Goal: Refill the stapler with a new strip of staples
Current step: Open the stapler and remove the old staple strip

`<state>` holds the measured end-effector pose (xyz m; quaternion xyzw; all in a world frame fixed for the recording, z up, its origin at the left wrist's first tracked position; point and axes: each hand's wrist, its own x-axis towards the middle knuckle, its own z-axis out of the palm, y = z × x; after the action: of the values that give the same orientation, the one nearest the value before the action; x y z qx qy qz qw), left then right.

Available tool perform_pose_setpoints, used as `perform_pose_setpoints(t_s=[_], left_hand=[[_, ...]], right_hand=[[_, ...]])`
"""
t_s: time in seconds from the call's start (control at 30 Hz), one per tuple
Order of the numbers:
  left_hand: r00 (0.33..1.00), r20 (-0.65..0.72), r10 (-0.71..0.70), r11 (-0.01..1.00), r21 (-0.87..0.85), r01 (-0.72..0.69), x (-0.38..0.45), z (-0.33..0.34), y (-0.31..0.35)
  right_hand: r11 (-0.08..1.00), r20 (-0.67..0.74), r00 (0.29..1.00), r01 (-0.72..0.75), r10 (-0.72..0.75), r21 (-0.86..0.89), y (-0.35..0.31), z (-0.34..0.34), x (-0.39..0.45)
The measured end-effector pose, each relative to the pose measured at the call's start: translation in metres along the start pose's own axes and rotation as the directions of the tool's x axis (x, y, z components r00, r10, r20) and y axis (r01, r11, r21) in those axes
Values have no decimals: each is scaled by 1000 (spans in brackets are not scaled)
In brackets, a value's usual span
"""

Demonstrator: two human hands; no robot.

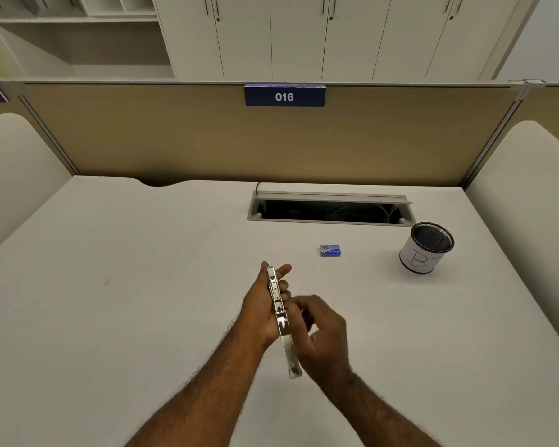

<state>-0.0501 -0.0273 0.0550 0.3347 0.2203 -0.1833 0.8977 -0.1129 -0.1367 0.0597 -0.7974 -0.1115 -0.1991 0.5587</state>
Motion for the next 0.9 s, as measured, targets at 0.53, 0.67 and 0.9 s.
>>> perform_pose_setpoints(t_s=[0.53, 0.67, 0.9], left_hand=[[990, -139, -11, 996, 86, 23, -16, 0, -17], [990, -137, -32, 996, 81, 44, -13, 1, -21], [995, -97, 6, 989, 145, 9, -4, -1, -17]], right_hand=[[919, 204, 975, -2, 90, -395, 4, 11, 20], [911, 192, 975, -21, 109, -411, 3, 8, 18], [922, 182, 983, 79, -9, -380, -6, 3, 5]])
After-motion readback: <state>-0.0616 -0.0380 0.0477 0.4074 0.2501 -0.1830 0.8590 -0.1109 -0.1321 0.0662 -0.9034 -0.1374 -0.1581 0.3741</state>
